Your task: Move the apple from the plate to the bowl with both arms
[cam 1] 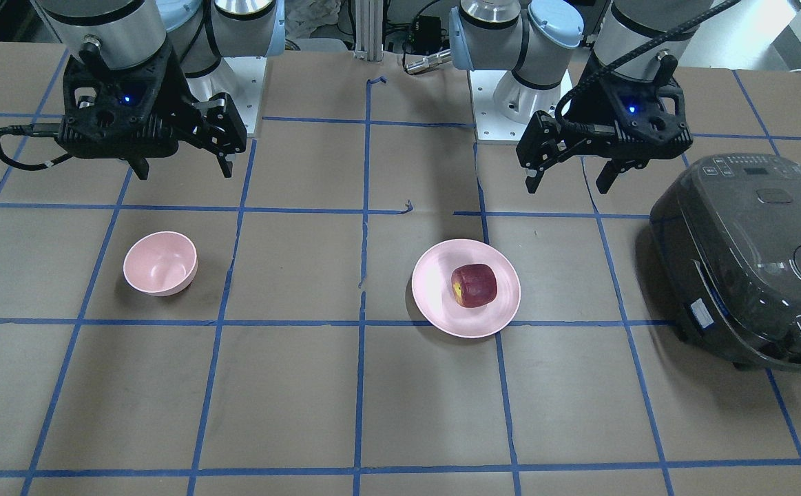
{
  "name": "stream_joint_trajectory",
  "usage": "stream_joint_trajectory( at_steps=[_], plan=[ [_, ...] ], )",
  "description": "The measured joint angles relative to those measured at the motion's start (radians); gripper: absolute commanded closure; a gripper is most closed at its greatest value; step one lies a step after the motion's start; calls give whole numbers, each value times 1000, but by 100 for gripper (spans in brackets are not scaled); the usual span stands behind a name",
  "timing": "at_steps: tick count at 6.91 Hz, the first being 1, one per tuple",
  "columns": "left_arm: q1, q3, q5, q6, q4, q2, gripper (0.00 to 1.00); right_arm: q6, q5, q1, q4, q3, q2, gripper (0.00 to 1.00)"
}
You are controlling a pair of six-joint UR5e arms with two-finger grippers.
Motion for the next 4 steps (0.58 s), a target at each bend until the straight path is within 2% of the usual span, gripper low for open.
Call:
stream_joint_trajectory(
  at_steps=[4],
  plan=[
    [-1, -1, -7, 2, 9, -4, 0, 0, 0, 0, 0, 0, 0, 0]
  ],
)
